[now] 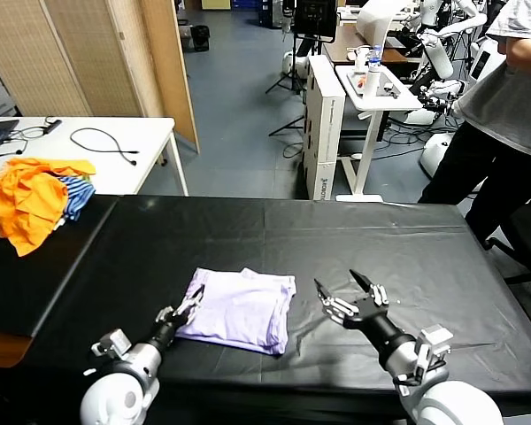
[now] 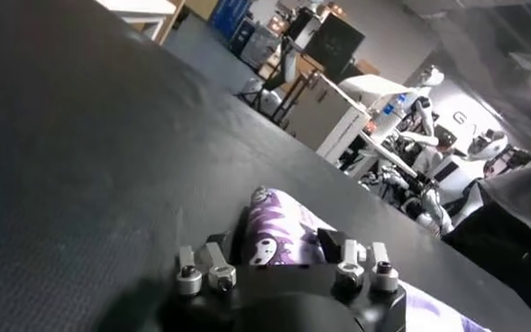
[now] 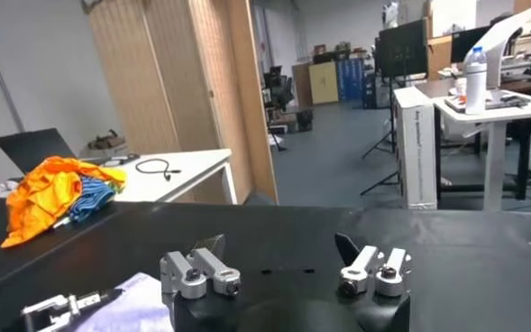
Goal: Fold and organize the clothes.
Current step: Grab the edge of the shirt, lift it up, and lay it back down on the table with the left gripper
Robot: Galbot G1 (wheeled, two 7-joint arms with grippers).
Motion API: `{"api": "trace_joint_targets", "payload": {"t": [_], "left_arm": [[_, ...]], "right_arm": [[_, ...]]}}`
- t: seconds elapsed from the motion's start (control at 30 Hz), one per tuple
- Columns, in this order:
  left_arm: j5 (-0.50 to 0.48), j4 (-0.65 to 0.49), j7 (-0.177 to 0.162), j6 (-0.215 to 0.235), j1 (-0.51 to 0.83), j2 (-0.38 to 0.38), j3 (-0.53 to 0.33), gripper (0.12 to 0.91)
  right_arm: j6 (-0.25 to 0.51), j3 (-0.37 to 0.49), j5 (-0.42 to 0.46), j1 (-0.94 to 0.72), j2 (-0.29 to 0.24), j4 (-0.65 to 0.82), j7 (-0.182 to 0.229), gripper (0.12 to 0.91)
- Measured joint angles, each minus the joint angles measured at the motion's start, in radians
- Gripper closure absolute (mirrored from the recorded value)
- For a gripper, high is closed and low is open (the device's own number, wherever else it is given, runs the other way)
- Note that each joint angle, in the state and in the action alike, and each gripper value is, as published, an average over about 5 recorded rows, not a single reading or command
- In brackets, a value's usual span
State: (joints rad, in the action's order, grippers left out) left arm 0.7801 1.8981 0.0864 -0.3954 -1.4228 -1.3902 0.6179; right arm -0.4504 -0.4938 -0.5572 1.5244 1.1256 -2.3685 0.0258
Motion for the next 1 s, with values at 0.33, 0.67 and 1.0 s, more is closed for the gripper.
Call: {"api": "trace_joint_targets", "payload": {"t": [0.33,0.67,1.0], "left_arm": [[0.02,0.01,-0.002,-0.009,-0.002,-0.001,0.001,0.784],[-0.187,0.061,-0.004,0.008,-0.023,0.038,0.046,0.85],[-0.241,0.091,-0.001,0.018,-0.06,0.24,0.204,0.85]], "right_arm": [[0.006,0.015,0.024,0.0,0.005,0.01,0.0,0.118],[0.011,0.031,0.069,0.02,0.014,0.026,0.003,0.118],[0.005,0.063,0.091,0.011,0.02,0.056,0.005,0.118]]}}
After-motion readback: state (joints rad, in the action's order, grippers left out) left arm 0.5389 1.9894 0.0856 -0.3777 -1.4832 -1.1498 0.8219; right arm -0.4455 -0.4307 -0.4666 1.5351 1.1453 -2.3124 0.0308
